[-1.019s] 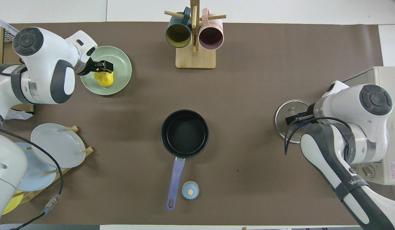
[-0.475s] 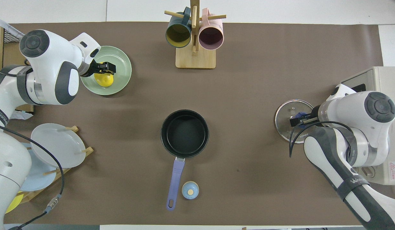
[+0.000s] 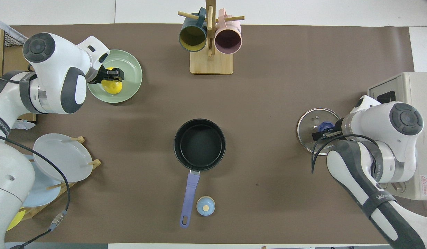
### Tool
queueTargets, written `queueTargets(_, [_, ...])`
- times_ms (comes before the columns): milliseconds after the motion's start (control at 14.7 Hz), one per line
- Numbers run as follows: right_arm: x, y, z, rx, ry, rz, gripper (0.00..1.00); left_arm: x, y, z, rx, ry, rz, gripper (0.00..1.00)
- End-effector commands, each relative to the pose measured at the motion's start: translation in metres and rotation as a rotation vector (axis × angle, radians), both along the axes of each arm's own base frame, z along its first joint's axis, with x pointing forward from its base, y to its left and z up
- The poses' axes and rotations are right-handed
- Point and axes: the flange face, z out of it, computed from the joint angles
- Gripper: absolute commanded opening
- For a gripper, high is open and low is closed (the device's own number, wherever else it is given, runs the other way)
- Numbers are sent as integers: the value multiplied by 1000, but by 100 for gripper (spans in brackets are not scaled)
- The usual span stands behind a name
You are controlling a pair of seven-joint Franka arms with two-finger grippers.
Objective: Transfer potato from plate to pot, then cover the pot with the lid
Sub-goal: 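Carry the potato over the black saucepan with the left gripper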
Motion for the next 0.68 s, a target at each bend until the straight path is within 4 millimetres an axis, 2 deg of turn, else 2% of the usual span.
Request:
queueTargets(0, [-5, -2, 1, 5, -17, 9, 100, 1, 4, 2, 23, -5, 13, 13])
queueTargets(68, [-5, -1, 1, 5, -17, 10, 97, 3, 4, 7, 22, -10, 13, 0])
queueTargets(136, [-4, -1, 1, 5, -19, 10, 95, 5, 6, 12, 23, -11, 11, 0])
queueTargets(272, [-2, 0, 2, 5, -22, 10, 93, 6, 1, 39, 10, 0, 13, 0])
queueTargets(340, [-1, 2, 3, 5, -25, 13, 93, 3, 1, 70, -3, 11, 21, 0])
queueTargets(408, [-2, 3, 3, 5, -25, 13, 93, -4, -6, 92, -24, 20, 29, 0])
queueTargets(475, [-2, 3, 3, 5, -25, 12, 93, -17, -12, 121, -54, 25, 59, 0])
queueTargets(543, [-1, 3, 3, 5, -28, 13, 93, -32, -32, 142, -61, 45, 87, 0])
queueTargets(611, [-1, 3, 3, 5, -28, 12, 93, -46, -44, 163, -65, 58, 111, 0])
